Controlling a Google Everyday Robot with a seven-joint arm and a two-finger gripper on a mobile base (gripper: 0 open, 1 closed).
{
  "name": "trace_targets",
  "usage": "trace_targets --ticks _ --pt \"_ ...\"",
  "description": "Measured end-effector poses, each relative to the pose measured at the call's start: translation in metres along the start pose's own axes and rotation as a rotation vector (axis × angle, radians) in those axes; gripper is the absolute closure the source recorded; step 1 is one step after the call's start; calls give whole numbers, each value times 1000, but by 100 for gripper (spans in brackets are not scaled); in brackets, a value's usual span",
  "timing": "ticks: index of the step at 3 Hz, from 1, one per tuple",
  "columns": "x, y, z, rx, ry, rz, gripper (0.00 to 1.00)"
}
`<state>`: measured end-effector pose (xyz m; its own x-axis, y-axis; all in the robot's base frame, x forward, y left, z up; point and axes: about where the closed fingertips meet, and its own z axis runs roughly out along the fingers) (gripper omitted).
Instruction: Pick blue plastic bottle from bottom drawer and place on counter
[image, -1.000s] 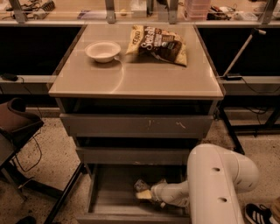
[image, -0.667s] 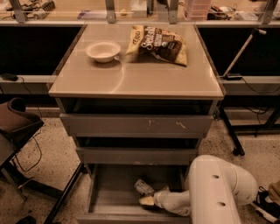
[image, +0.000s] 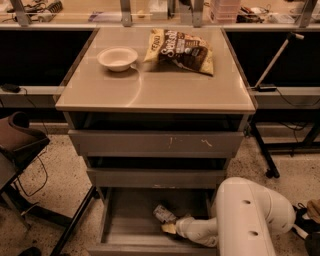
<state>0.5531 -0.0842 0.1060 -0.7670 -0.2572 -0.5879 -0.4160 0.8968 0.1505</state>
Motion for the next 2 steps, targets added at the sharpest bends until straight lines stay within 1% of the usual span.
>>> trace_targets --ticks 1,2 --pt "0 0 0 0 0 0 42" --pt "-8 -2 -13 5 -15 -15 65"
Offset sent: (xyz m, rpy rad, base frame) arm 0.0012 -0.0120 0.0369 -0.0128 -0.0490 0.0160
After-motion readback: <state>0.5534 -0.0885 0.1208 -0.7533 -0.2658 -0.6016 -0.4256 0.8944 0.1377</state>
